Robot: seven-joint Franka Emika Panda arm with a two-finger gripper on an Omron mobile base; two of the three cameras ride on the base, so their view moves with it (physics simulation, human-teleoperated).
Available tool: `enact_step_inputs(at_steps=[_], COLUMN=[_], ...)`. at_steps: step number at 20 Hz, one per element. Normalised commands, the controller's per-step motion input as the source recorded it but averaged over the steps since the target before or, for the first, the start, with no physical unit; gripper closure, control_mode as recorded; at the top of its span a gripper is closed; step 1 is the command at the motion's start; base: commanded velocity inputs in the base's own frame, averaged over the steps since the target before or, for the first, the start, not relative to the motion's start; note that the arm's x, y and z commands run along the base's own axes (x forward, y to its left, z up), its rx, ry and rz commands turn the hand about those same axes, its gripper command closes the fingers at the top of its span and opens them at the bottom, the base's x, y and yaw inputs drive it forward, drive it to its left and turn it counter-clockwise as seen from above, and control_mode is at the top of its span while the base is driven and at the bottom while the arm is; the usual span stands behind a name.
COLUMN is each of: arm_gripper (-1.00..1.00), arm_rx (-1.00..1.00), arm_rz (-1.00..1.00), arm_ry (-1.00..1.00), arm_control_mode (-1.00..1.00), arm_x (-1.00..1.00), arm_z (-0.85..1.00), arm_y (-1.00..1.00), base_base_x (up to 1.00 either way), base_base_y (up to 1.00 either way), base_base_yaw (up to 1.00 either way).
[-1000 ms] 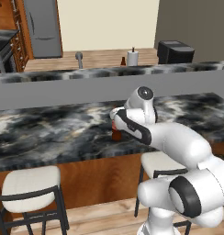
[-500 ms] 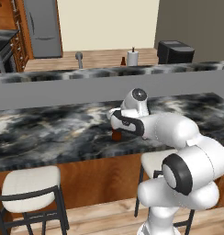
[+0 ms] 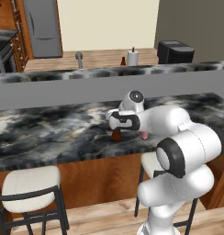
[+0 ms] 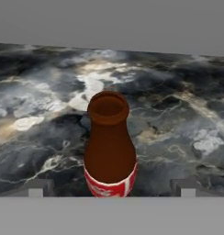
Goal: Place the large bottle from the dining counter next to the other large bottle outside the sink, and place the small bottle from the dining counter next to the other small bottle inside the sink.
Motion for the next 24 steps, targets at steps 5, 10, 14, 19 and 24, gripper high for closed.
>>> enact_step_inputs(at_steps=[5, 10, 14, 19, 24], arm_gripper=[-1.00, -1.00, -1.00, 1.00, 1.00], arm_rx=[0.00, 0.00, 0.00, 0.00, 0.00], arm_rz=[0.00, 0.00, 0.00, 0.00, 0.00], arm_ry=[0.00, 0.00, 0.00, 0.00, 0.00], arm_control_mode=[-1.00, -1.00, -1.00, -1.00, -1.00], arm_x=[0.27, 0.25, 0.19, 0.19, 0.15], arm_z=[-0.10, -0.10, -0.10, -0.12, -0.08], arm_y=[0.00, 0.02, 0.05, 0.11, 0.12], base_base_x=[0.00, 0.00, 0.00, 0.00, 0.00], base_base_y=[0.00, 0.00, 0.00, 0.00, 0.00], base_base_yaw=[0.00, 0.00, 0.00, 0.00, 0.00])
